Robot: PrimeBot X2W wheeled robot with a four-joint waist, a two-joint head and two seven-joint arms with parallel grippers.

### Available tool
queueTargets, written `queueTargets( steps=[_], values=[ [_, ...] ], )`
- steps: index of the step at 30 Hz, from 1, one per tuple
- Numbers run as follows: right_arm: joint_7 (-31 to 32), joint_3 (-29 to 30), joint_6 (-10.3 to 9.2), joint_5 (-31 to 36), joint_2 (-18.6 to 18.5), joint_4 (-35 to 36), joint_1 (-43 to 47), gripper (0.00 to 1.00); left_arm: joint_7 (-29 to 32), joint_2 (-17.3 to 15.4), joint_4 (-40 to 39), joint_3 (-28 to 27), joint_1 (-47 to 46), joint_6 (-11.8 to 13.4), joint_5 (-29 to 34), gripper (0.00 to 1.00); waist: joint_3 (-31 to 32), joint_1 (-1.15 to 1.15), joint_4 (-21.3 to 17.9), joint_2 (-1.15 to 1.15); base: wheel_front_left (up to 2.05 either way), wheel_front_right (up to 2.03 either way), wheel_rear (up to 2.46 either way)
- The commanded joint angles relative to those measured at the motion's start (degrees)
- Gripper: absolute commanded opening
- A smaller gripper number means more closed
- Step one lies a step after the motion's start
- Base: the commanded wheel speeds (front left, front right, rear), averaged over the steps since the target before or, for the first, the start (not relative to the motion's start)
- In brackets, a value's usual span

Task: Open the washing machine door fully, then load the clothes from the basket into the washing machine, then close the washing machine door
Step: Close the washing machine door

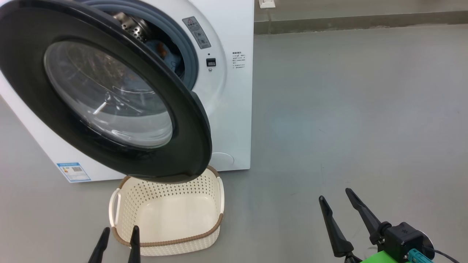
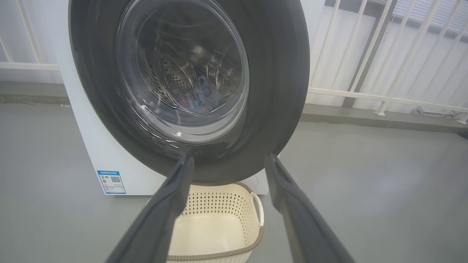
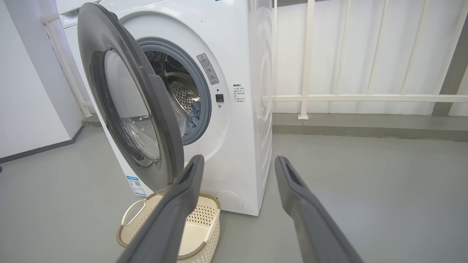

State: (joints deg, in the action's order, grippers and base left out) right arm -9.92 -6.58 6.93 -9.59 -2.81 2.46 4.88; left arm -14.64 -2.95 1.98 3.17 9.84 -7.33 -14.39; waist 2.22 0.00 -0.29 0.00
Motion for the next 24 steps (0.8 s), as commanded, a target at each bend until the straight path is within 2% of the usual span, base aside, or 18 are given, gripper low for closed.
queueTargets(
  steps=[1, 18, 19, 20, 21, 22, 24],
  values=[
    [0.2, -1.4, 0.56, 0.7, -0.1, 1.4, -0.9, 1.00, -0.4, -0.2, -1.4, -1.6, -2.1, -0.2, 0.6, 1.00, 0.0, 0.00, 0.0, 0.00, 0.00, 0.00, 0.00],
    [0.1, -1.9, 0.56, 1.1, -0.1, 1.1, -1.2, 1.00, -0.4, -0.7, -1.0, -0.4, -2.5, -0.2, 1.9, 1.00, -0.1, 0.00, 0.8, 0.00, 0.00, 0.00, 0.00],
    [0.1, -2.0, 0.56, 1.1, -0.1, 1.1, -1.2, 0.97, -0.4, -0.7, -0.9, -0.4, -2.6, -0.2, 1.9, 1.00, -0.2, 0.00, 0.9, 0.00, 0.00, 0.00, 0.00],
    [0.1, -2.1, 0.56, 1.3, -0.1, 1.1, -1.4, 0.48, -0.4, -0.7, -0.9, -0.3, -2.6, -0.2, 2.0, 1.00, -0.3, 0.00, 1.0, 0.00, 0.00, 0.00, 0.00],
    [0.1, -2.1, 0.56, 1.3, -0.1, 1.0, -1.5, 0.30, -0.4, -0.8, -0.9, -0.1, -2.7, -0.2, 2.0, 1.00, -0.4, 0.00, 1.2, 0.00, 0.00, 0.00, 0.00],
    [0.0, -2.2, 0.56, 1.4, -0.1, 1.0, -1.7, 0.00, -0.4, -0.8, -0.9, 0.0, -2.8, -0.2, 2.1, 1.00, -0.5, 0.00, 1.4, 0.00, 0.00, 0.00, 0.00],
    [-0.1, -2.3, 0.56, 1.6, -0.1, 0.9, -1.9, 0.00, -0.4, -0.9, -0.9, 0.3, -3.0, -0.2, 2.2, 1.00, -0.7, 0.00, 1.6, 0.00, 0.00, 0.00, 0.00]
  ],
)
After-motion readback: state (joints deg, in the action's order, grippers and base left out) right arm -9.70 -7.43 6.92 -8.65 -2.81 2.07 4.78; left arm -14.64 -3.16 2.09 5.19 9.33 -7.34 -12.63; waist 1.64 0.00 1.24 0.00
